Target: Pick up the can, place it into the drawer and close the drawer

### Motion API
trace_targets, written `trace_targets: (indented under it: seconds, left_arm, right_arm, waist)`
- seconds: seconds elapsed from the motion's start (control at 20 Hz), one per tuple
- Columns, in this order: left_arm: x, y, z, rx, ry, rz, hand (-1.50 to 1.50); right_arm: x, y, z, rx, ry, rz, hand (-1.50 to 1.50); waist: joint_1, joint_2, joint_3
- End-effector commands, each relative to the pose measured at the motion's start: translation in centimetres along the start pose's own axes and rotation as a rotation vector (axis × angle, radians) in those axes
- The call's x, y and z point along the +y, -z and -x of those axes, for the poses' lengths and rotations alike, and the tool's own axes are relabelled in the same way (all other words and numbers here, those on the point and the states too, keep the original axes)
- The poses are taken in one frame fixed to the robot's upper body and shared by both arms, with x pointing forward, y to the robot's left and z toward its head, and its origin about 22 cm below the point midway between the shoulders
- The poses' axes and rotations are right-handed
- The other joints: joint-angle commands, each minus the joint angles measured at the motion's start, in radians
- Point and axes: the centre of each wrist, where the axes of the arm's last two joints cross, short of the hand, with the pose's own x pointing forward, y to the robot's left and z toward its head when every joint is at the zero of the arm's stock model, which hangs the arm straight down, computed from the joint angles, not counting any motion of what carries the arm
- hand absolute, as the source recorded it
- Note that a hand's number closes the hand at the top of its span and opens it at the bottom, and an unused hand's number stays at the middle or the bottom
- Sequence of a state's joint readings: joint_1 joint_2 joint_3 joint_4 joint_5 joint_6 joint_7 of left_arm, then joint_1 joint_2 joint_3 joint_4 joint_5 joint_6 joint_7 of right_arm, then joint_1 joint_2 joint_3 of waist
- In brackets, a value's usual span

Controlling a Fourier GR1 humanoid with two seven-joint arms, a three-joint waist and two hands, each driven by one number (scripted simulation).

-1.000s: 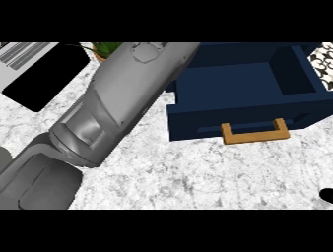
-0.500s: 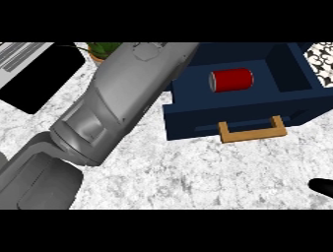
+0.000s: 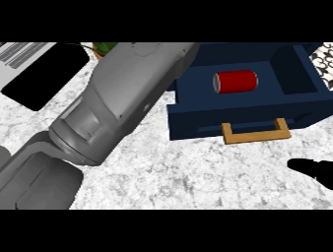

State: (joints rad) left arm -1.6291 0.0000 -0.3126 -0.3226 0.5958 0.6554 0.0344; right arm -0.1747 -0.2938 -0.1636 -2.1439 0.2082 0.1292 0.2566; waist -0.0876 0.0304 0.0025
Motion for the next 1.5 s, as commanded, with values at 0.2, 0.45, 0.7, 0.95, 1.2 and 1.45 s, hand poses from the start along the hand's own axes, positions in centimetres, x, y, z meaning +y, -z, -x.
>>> trace_targets:
  seconds: [0.2,0.45,0.7,0.95,1.2,1.45]
  left_arm:
    - [0.0,-0.1,0.3,-0.009,-0.026,0.000,-1.50]
    - [-0.2,0.1,-0.8,-0.033,0.007,0.005,-1.50]
    - [0.2,0.3,0.1,-0.011,0.001,0.015,-1.50]
    - [1.2,0.8,-0.3,-0.018,-0.011,-0.005,-1.50]
    - [4.1,1.9,0.1,-0.006,-0.022,-0.026,-1.50]
    - [4.4,1.7,-0.3,-0.011,-0.001,-0.033,-1.50]
  right_arm:
    - [3.3,2.9,1.5,-0.055,-0.275,-0.084,-1.50]
    - [7.4,3.1,4.6,-0.025,-0.400,-0.151,-1.50]
    - [10.1,5.6,6.3,-0.020,-0.517,-0.180,-1.50]
    - [12.2,7.8,9.1,-0.042,-0.610,-0.199,-1.50]
    - [16.4,9.0,11.0,-0.040,-0.644,-0.175,-1.50]
    - [16.8,11.2,12.6,-0.009,-0.696,-0.105,-1.50]
  waist:
    - [0.041,-0.009,-0.001]
    - [0.069,-0.012,-0.001]
    - [0.083,-0.016,-0.002]
    - [0.091,-0.017,-0.001]
    - [0.117,-0.015,-0.001]
    - [0.131,-0.024,-0.002]
